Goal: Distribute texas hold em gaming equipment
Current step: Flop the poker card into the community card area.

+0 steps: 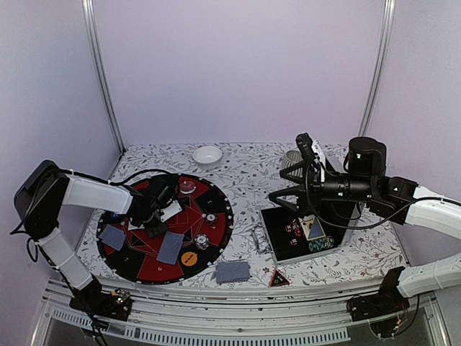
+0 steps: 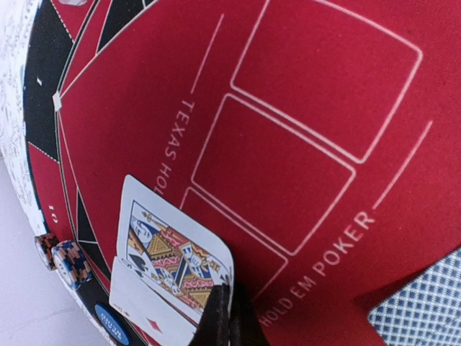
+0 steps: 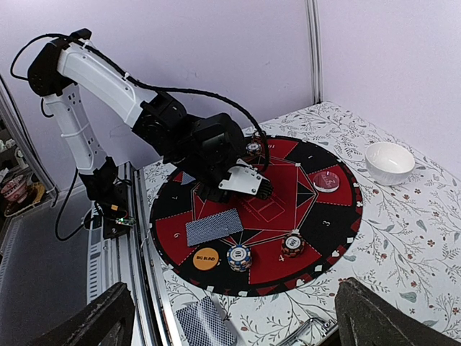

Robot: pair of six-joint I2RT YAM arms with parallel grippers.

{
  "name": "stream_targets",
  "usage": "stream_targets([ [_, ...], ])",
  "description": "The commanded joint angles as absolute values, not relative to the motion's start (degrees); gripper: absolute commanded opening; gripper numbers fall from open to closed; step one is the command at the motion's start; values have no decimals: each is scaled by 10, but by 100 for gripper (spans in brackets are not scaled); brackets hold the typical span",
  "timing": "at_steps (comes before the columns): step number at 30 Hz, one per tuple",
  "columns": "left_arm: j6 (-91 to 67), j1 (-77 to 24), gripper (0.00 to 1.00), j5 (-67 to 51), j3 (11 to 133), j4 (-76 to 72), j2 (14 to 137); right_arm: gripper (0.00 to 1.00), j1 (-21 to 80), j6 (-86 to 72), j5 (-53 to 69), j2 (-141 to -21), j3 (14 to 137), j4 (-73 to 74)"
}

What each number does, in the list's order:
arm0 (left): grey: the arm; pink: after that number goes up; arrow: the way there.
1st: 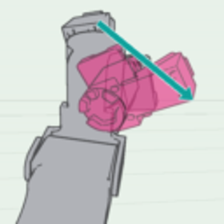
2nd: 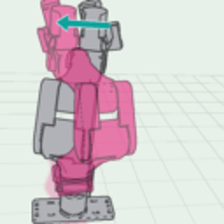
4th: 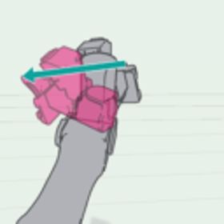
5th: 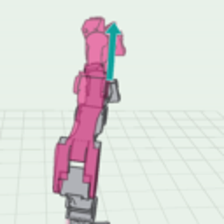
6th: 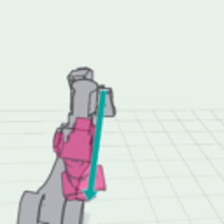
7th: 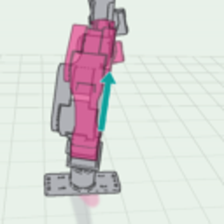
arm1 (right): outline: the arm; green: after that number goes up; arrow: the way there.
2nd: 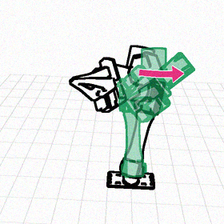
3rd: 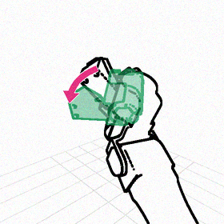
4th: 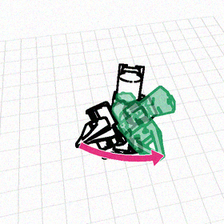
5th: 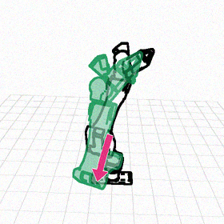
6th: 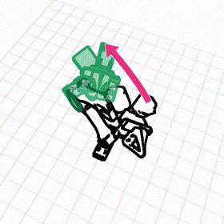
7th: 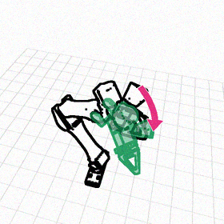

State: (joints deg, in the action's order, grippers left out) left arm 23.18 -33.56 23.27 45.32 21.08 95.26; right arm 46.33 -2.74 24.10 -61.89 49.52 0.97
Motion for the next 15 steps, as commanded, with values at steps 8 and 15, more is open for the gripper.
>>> stream_targets([
  [8,221,-327,0,176,423,335,958,99,460,-22,241,-628,513,16],
  [15,224,-327,16,198,421,330,982,99,460,-25,240,-626,513,19],
])
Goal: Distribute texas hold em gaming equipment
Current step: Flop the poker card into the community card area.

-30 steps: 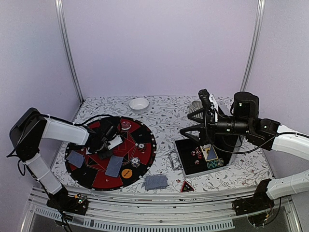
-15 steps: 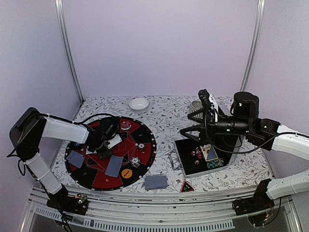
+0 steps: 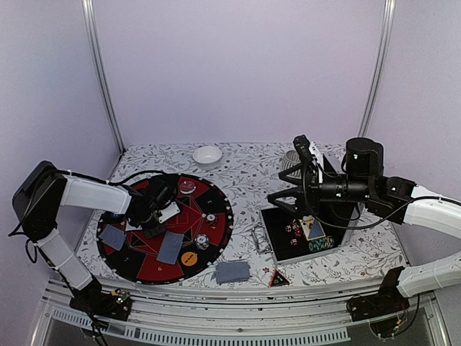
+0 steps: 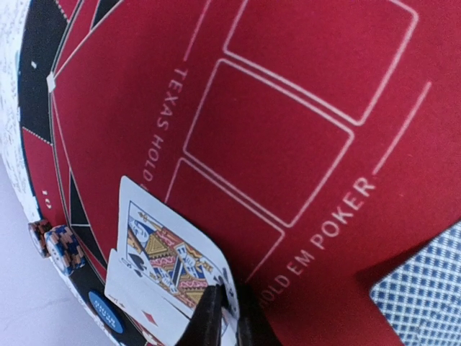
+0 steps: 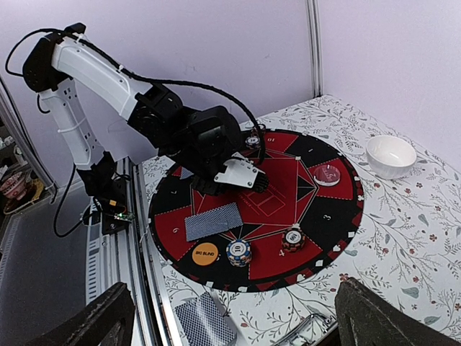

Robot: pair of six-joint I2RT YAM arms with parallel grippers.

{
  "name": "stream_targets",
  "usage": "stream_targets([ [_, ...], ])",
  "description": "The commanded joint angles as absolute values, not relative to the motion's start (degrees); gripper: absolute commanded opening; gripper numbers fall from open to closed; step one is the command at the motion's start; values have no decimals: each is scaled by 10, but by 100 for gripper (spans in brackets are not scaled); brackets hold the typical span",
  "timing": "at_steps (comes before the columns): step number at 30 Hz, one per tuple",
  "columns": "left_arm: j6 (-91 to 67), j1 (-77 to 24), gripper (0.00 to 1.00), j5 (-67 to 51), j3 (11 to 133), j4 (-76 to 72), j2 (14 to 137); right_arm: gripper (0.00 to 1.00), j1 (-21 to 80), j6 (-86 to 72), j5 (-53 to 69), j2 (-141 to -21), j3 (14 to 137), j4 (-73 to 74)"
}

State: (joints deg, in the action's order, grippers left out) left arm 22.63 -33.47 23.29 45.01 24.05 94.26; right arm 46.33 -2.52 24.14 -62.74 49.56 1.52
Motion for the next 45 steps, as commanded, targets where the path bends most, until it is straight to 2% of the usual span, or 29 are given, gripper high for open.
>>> stream_targets([
  [1,222,-327,17,198,421,332,985,99,460,-25,240,-625,514,20],
  [8,189,-336,18,230,448,362,1016,99,460,-24,237,-627,512,21],
  [12,181,-354,7,212,463,381,1010,99,460,-24,237,-629,514,21],
  [13,184,-357,0,213,456,382,1003,99,460,-24,237,-629,514,22],
  [24,246,-368,0,220,410,344,891,99,460,-23,238,-629,514,21],
  [35,344,-394,0,341,361,219,866,99,460,-23,241,-630,512,20],
  [45,388,-394,0,328,352,159,853,99,460,-21,244,-634,513,19],
])
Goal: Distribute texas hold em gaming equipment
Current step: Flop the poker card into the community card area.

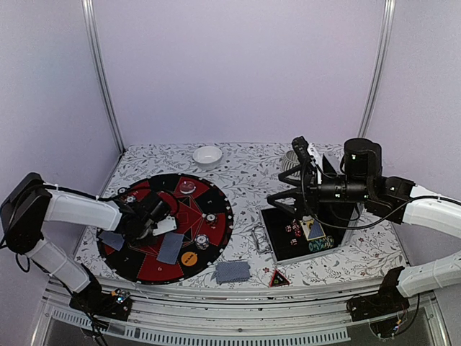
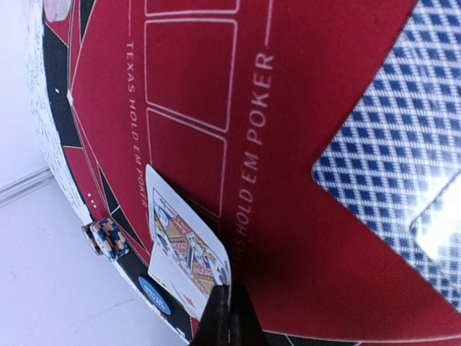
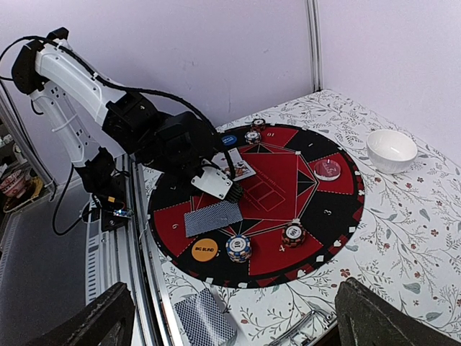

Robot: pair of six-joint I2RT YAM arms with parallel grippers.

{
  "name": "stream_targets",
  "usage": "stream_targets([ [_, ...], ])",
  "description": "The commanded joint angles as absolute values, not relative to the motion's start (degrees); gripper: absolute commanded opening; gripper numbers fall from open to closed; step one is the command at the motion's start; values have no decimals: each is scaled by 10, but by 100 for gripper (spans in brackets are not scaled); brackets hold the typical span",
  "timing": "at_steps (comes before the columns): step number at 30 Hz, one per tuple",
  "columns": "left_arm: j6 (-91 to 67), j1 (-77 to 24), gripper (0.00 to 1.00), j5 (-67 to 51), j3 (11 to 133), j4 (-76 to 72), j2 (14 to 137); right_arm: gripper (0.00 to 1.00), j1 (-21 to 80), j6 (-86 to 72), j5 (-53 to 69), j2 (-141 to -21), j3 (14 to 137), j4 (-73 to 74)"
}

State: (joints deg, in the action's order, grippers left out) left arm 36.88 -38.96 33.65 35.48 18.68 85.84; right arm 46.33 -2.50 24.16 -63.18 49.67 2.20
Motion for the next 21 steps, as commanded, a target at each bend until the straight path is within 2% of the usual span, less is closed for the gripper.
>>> stream_targets([
  [1,388,-393,0,324,350,159,853,99,460,-21,245,-634,513,19],
  [11,336,-388,1,288,375,237,902,99,460,-23,241,-621,505,19],
  [14,325,-388,15,298,382,245,919,99,460,-23,242,-621,506,19],
  [21,308,-388,36,293,390,263,897,99,460,-26,245,-621,506,19],
])
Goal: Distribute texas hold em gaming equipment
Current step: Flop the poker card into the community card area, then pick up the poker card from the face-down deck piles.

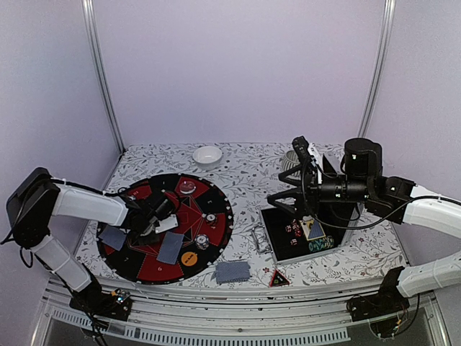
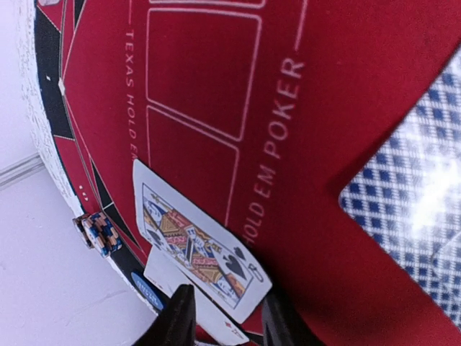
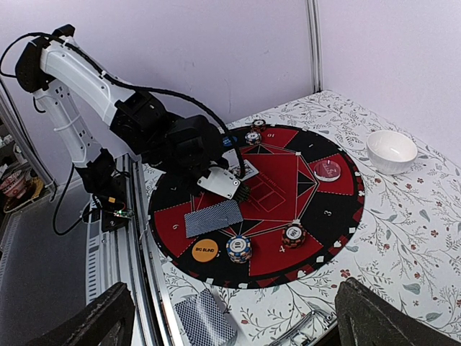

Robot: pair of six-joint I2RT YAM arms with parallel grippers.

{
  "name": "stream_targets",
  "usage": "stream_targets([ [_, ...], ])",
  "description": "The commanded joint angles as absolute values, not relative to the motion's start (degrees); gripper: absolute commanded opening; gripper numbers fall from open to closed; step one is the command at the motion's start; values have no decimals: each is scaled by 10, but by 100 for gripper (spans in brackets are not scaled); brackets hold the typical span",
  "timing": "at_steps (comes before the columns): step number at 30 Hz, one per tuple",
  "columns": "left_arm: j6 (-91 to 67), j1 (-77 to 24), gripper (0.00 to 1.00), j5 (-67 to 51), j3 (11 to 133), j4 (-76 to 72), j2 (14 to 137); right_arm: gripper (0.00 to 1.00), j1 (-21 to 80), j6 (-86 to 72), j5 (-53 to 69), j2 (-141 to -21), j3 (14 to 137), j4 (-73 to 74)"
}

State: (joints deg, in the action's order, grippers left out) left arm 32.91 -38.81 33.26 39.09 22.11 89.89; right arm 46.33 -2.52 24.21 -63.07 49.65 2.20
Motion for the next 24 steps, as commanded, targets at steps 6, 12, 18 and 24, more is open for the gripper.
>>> stream_targets([
  [6,276,-397,50,305,422,310,892,99,460,-27,247,-626,510,19],
  [12,228,-401,60,361,489,328,823,99,461,-38,249,-627,512,20],
  [18,160,-454,72,326,568,342,728,99,460,-81,251,-654,513,26],
  [24,121,-648,80,182,541,295,707,91,472,-160,238,-700,515,42],
])
